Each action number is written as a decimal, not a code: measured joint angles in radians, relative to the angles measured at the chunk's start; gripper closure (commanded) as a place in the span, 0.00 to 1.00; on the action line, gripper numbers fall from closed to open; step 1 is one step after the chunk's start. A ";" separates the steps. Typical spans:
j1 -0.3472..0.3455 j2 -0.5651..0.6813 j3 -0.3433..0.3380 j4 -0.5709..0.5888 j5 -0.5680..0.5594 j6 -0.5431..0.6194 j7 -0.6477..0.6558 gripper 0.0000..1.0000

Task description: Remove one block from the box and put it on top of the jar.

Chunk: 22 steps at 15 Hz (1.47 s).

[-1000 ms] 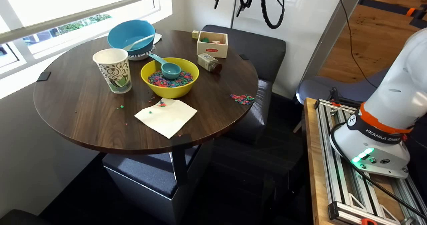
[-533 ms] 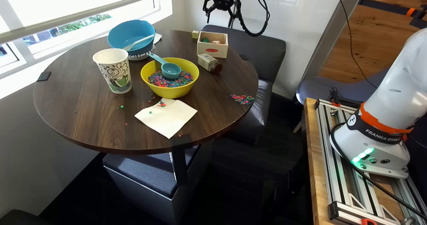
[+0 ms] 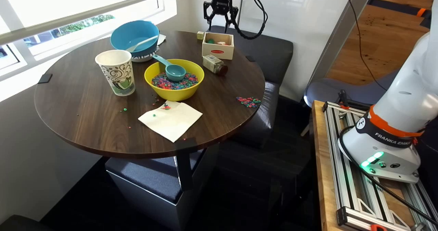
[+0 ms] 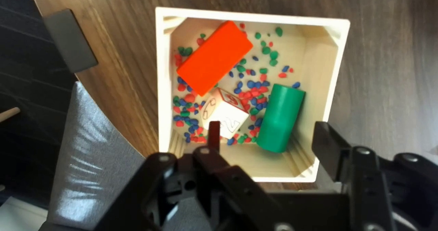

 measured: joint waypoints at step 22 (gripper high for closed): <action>0.065 0.109 -0.020 0.033 -0.040 0.010 0.018 0.68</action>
